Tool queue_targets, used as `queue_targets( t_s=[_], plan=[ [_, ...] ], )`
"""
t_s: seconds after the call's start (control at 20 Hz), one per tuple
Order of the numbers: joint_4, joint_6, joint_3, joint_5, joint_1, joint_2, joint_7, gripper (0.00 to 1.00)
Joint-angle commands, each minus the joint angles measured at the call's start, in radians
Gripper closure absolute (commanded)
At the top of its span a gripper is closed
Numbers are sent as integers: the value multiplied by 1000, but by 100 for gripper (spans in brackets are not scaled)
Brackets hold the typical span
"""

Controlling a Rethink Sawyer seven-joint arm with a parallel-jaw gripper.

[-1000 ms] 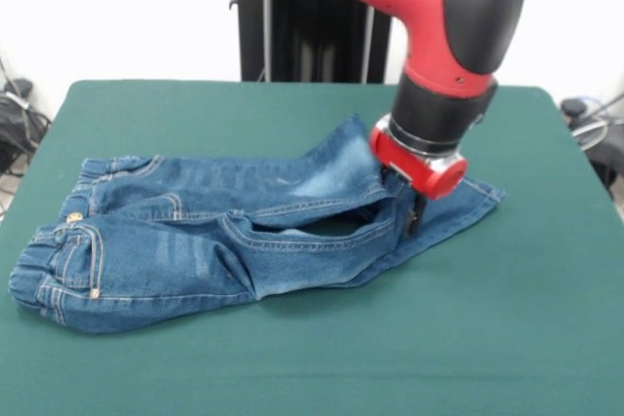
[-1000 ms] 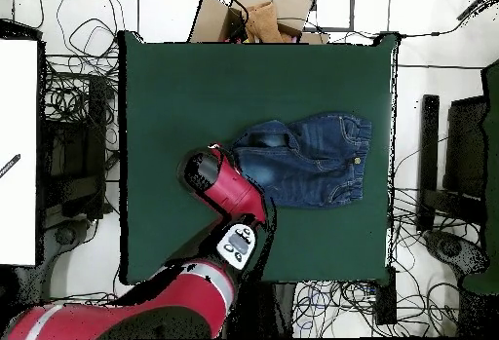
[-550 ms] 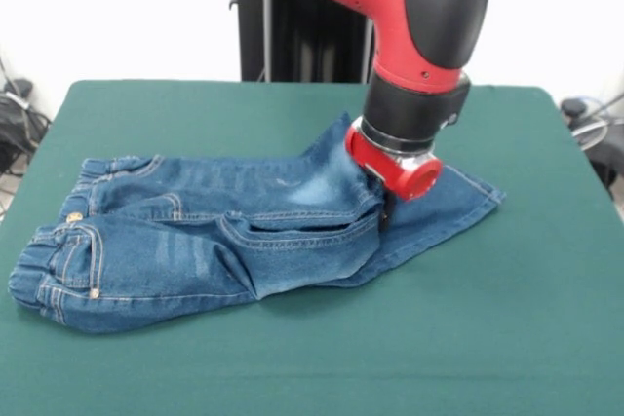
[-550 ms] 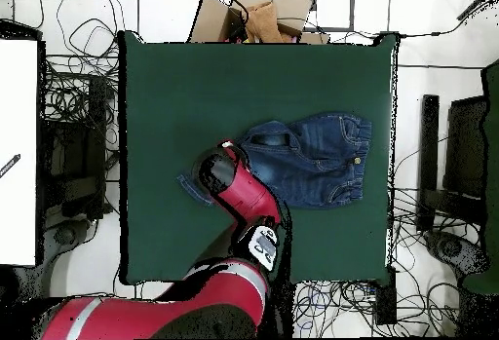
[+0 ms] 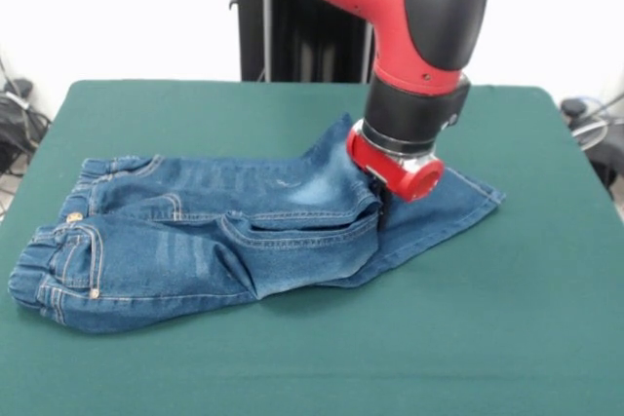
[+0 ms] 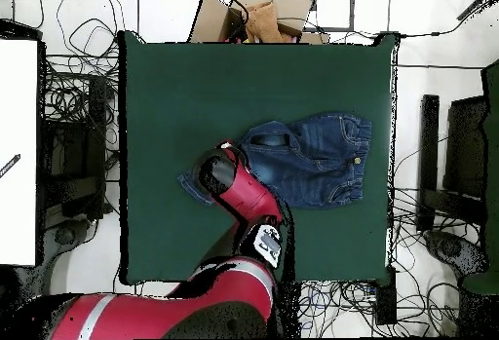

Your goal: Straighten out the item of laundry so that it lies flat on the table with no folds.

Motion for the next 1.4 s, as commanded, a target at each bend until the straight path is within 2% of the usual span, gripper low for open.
queue_targets(
  t_s=[0.05,0.3,0.75,0.95,1.4],
  plan=[
    [63,-63,129,-53,-11,-6,188,100],
    [4,8,46,4,76,23,231,100],
    [-132,116,-55,114,182,107,326,100],
    [-143,121,-66,139,200,118,329,100],
    [-67,60,0,135,156,72,272,100]
  ],
)
